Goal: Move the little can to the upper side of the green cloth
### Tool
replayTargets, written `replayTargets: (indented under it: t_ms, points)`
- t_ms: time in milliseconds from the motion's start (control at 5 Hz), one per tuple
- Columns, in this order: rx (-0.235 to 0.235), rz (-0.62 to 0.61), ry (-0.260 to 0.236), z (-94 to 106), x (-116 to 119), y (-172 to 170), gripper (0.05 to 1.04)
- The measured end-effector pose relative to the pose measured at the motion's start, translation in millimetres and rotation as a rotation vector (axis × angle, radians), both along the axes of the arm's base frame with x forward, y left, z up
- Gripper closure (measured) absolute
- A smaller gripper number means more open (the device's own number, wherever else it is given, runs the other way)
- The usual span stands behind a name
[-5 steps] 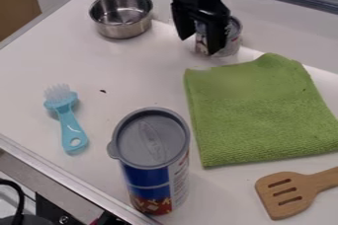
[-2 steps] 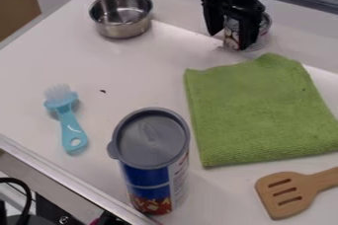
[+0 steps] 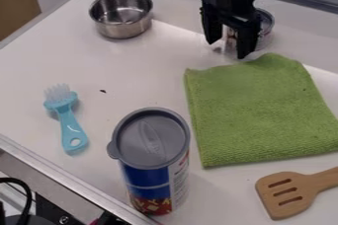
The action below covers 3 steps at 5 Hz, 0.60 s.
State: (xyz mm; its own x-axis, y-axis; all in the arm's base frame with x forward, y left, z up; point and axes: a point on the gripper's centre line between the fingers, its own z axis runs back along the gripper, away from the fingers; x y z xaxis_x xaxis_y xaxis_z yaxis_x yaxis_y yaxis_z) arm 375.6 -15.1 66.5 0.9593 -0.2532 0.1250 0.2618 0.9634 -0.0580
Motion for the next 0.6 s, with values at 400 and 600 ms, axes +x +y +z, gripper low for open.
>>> replayTargets:
  t_ms: [400,600]
  points:
    - [0.019,0.041,0.012,21.3,-36,24,0.084]
    - [0.029,0.018,-0.003,24.9,-54,24,0.084]
